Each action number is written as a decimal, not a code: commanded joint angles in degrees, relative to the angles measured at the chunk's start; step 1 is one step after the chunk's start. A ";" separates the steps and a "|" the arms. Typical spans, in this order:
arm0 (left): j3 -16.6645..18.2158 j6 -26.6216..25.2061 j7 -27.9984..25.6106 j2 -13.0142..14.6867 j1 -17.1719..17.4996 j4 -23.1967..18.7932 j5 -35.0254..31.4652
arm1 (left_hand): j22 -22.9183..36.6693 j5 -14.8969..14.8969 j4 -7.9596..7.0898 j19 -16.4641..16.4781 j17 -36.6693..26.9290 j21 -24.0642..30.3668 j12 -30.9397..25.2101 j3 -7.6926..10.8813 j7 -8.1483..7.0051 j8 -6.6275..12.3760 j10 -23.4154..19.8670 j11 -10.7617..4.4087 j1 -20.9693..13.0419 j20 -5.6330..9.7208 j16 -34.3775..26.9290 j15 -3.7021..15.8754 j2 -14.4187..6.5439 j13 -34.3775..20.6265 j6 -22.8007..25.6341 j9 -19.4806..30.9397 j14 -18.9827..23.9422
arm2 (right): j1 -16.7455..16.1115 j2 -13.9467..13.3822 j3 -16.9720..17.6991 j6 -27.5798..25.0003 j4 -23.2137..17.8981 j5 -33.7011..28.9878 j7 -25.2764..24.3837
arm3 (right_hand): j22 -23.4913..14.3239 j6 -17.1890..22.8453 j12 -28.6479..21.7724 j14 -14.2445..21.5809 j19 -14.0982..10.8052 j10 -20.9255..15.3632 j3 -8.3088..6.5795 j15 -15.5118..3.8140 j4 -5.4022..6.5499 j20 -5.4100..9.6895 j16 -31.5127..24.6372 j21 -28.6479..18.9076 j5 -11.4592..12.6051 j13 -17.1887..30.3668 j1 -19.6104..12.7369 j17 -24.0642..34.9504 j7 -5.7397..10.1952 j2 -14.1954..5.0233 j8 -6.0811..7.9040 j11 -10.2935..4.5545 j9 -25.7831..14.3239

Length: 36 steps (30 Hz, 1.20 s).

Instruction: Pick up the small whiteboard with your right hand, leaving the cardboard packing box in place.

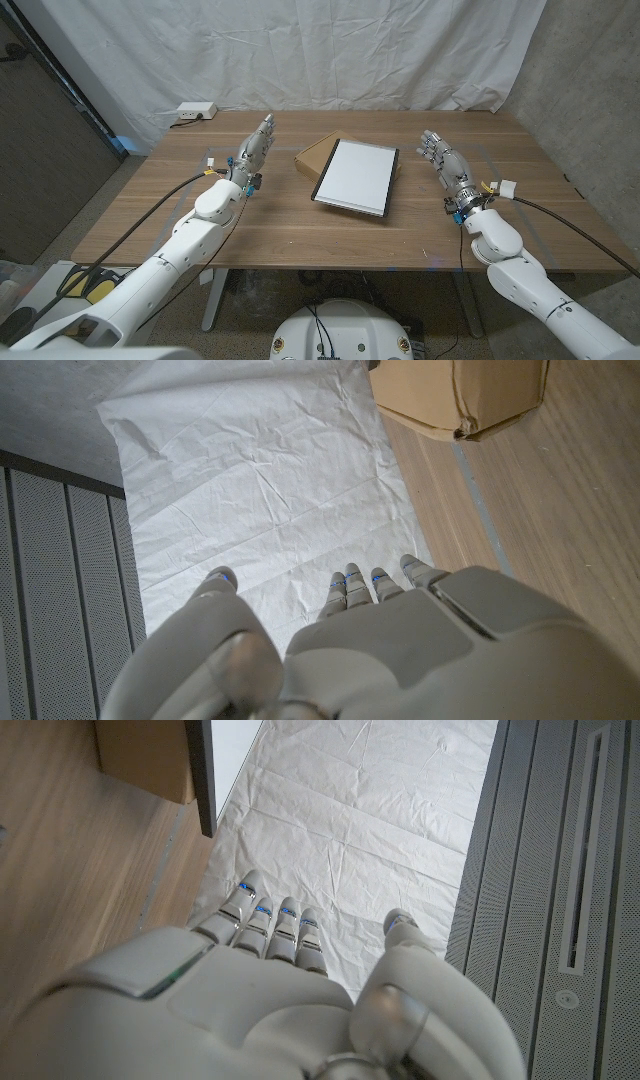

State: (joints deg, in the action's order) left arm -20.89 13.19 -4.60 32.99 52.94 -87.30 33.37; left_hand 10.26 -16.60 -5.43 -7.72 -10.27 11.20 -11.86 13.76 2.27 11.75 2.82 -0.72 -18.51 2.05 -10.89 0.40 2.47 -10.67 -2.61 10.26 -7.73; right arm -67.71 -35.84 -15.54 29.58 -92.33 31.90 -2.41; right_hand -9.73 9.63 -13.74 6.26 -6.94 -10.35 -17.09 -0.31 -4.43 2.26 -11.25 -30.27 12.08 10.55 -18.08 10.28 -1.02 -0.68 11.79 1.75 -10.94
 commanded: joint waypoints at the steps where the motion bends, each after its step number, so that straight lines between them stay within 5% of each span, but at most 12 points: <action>1: -0.60 0.23 0.74 -0.81 -0.78 1.58 0.30 | 0.15 0.15 0.38 0.35 -0.12 0.40 -0.03 0.03 -0.14 -0.17 -0.31 0.04 -0.75 1.68 0.01 0.23 0.04 -0.02 0.23 0.31 0.31 | -2.93 -0.04 0.60 2.66 -2.20 -1.83 -0.64 | -0.27 0.96 -0.47 0.77 -0.75 -0.98 -0.07 -0.13 -0.59 2.47 -0.42 0.22 -0.27 0.07 -0.67 0.17 0.13 -0.28 0.61 0.01 -0.09; 24: -1.79 0.91 1.16 -2.19 -1.63 3.05 -0.18 | 0.17 0.33 0.51 0.46 -0.13 0.45 -0.01 -0.07 0.05 -0.20 -0.47 0.29 -1.01 1.92 0.04 0.07 -0.15 -0.01 0.44 0.31 0.45 | -8.66 -1.26 2.42 3.56 -6.66 -1.01 -0.59 | -0.31 2.24 -0.65 1.82 -1.86 -2.21 -0.32 -0.11 -1.20 2.19 -0.55 0.58 -0.54 0.12 -1.49 0.26 0.41 -0.53 0.79 -0.09 -0.11; 36: -1.44 -0.85 -0.77 -0.50 0.05 -0.78 -1.03 | 0.17 0.43 0.57 0.47 -0.14 0.45 0.03 -0.14 -0.02 -0.25 -0.45 0.13 -1.14 1.68 0.05 0.08 -0.22 -0.01 0.50 0.32 0.51 | -11.69 -1.22 3.73 5.71 -7.88 -2.11 -0.92 | -0.33 2.98 -0.82 2.27 -2.36 -3.01 -0.40 -0.23 -1.44 2.27 -0.58 0.79 -0.69 0.14 -1.79 0.31 0.81 -0.63 0.91 -0.24 -0.13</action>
State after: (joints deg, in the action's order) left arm -22.49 13.83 -3.95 31.11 51.55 -85.00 33.10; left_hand 10.25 -16.31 -5.20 -7.28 -10.26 11.47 -11.86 13.53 2.04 11.75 2.40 -0.73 -18.97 2.04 -10.88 0.71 2.47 -10.68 -2.23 10.25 -7.43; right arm -76.67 -36.89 -12.90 33.77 -98.90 30.58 -3.09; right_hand -9.73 11.80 -14.20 8.10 -8.77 -12.70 -17.32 -0.51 -5.61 2.06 -11.46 -29.61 11.43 10.53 -19.42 10.26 -0.28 -1.30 12.29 1.43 -10.94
